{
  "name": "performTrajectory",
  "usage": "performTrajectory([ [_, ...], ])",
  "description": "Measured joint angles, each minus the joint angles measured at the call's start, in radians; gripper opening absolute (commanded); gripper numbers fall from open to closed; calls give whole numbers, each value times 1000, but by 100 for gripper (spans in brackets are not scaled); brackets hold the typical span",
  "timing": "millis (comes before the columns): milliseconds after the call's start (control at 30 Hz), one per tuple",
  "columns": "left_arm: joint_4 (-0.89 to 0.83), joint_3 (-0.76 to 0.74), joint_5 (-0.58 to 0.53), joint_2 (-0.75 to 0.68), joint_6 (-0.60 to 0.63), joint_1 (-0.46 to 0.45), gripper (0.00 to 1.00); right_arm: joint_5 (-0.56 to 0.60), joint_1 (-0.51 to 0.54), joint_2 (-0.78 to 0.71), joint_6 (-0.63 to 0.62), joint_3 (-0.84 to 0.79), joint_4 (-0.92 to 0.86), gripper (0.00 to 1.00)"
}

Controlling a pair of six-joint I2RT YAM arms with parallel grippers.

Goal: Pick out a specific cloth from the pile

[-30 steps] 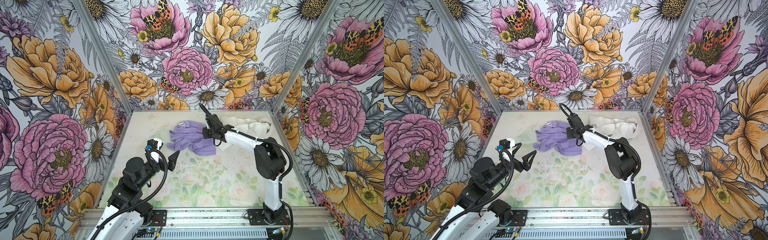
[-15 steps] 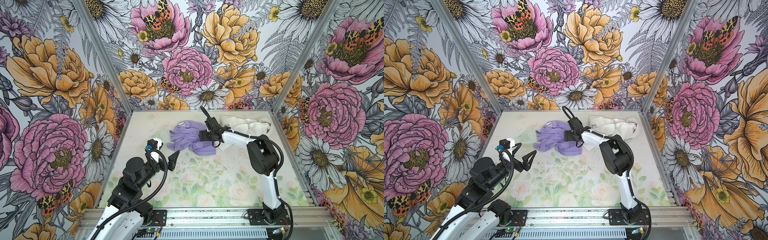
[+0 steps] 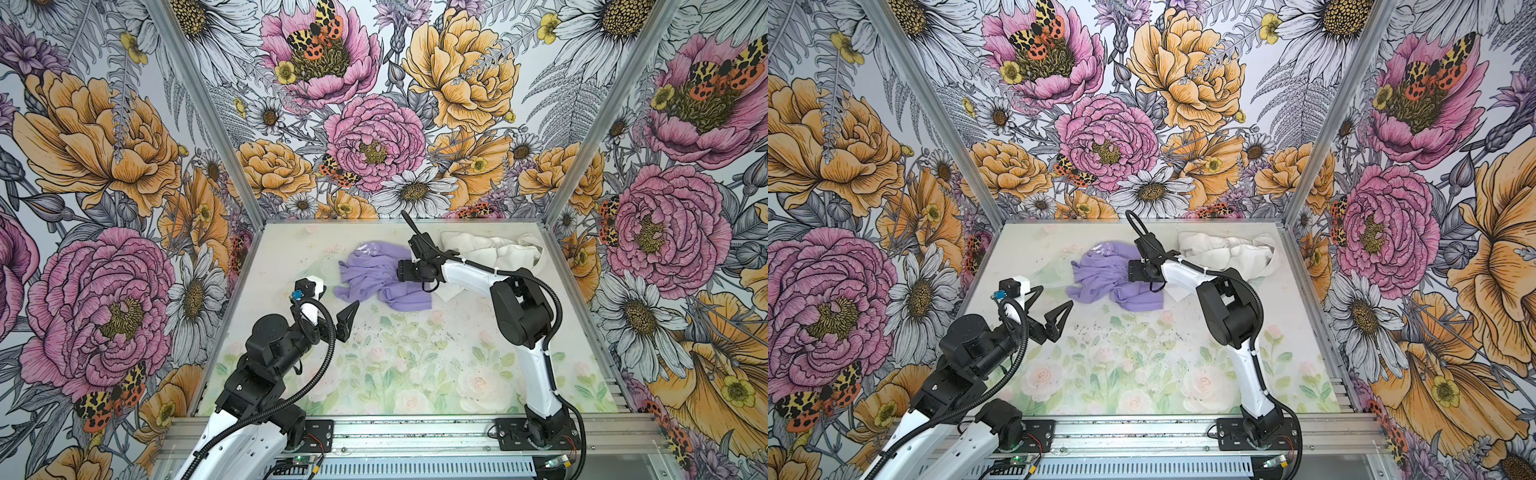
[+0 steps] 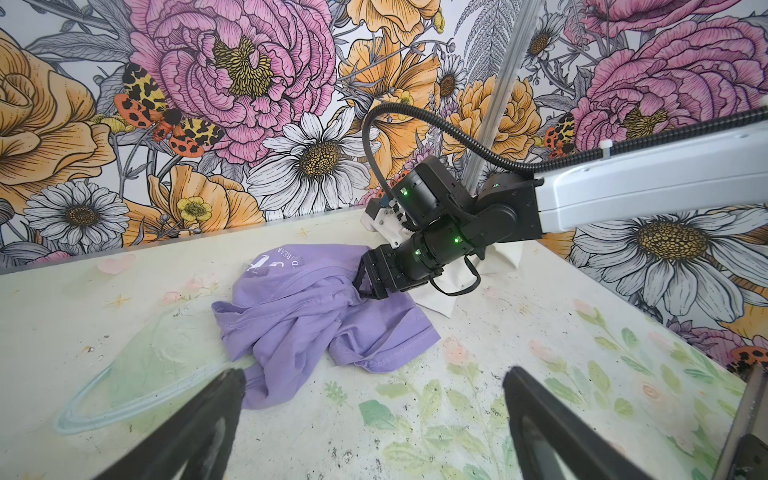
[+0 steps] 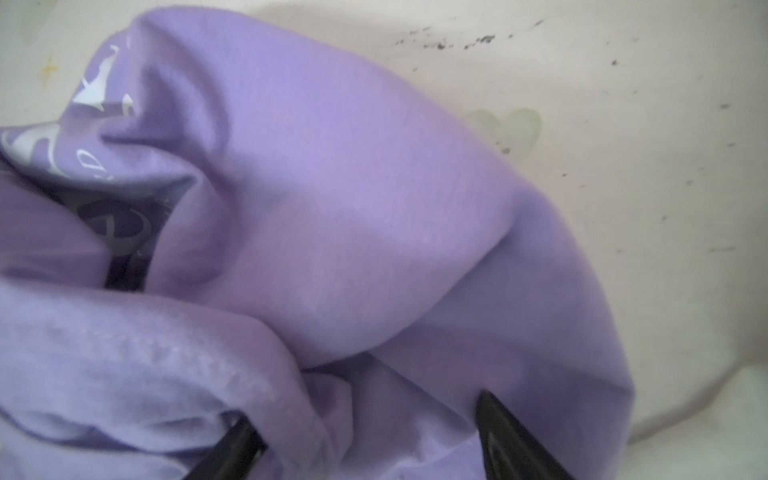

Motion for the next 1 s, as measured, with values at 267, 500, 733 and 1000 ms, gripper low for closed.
performTrajectory([
  [267,0,0,0,0,0,0,99,-27,29,40,8,28,-46,66],
  [500,0,0,0,0,0,0,99,-35,49,49,24,32,-53,33],
  [733,0,0,0,0,0,0,99,-77,53,50,47,55,-70,7],
  [1000,0,0,0,-7,0,0,99,-119,76,50,67,166,-93,0],
])
